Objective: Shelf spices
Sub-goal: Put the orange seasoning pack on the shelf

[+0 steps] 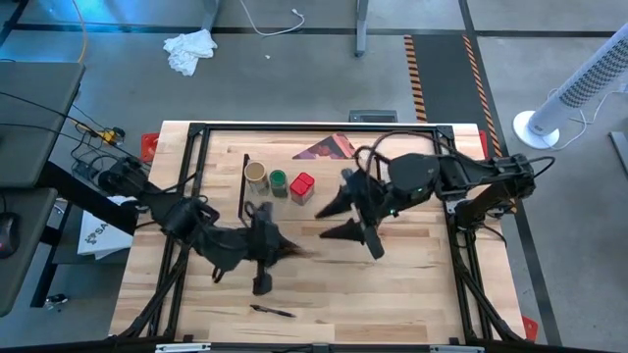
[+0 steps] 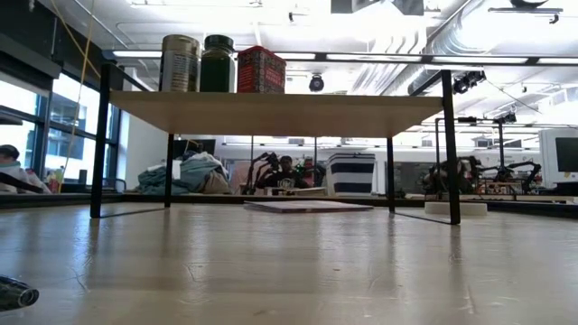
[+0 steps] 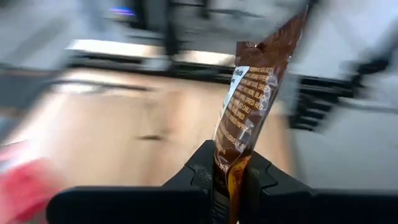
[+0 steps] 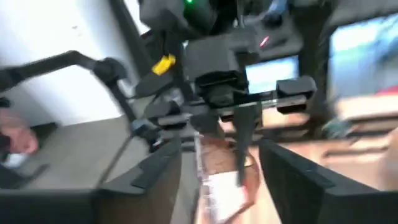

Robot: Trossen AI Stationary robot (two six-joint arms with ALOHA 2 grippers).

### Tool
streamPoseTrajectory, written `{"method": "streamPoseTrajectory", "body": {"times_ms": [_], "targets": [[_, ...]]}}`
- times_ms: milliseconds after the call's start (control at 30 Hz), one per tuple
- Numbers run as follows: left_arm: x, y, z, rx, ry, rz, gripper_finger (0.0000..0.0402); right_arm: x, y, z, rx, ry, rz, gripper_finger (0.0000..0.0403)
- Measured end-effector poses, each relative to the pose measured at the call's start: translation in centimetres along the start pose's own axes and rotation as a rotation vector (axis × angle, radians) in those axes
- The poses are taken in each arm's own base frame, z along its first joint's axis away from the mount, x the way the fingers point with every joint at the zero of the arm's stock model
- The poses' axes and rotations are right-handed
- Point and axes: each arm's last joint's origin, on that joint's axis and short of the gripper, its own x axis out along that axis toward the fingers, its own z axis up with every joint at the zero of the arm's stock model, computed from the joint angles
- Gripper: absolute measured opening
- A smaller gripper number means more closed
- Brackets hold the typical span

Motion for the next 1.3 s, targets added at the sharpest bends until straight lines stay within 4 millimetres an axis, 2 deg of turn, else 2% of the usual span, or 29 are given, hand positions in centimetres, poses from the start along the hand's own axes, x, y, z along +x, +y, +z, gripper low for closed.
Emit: {"method": "streamPoseTrajectory", "body": {"times_ms": [100,200,267,367,467,667,767,867,1100,1300], "targets": [[-3.1,1.8,-0.1,-0.053,-0.060,0.235,0.0021,-1.2,0.4,1.3,-0.103,-0.045,-0.041,0.0231],[-7.0,3.9,-0.5,-0.149,-0.170,0.434,0.0021,-2.4,0.6,2.2,-0.165,-0.053,-0.066,0.0237],[-9.1,5.1,-1.4,-0.218,-0.243,0.503,0.0021,-3.0,0.8,2.6,-0.193,-0.042,-0.076,0.0238],[-10.7,6.5,-3.1,-0.320,-0.320,0.546,0.0021,-3.5,0.8,2.8,-0.212,-0.038,-0.107,0.0238],[-10.2,7.3,-5.0,-0.372,-0.322,0.576,0.0021,-3.5,0.7,2.6,-0.195,-0.014,-0.123,0.0238],[-6.3,8.3,-9.2,-0.399,-0.257,0.715,0.0021,-3.2,0.3,1.5,-0.131,0.093,-0.151,0.0238],[-5.2,9.5,-10.7,-0.460,-0.304,0.798,0.0021,-3.2,0.3,1.4,-0.094,0.099,-0.157,0.0238],[-4.9,10.6,-11.2,-0.481,-0.340,0.865,0.0020,-3.3,0.3,1.4,-0.067,0.094,-0.162,0.0238],[-4.2,12.3,-11.6,-0.467,-0.295,0.975,0.0020,-3.3,0.2,1.4,-0.049,0.093,-0.168,0.0238],[-3.4,13.4,-12.6,-0.567,-0.332,1.031,0.0020,-3.2,0.1,1.4,-0.052,0.085,-0.196,0.0238]]}}
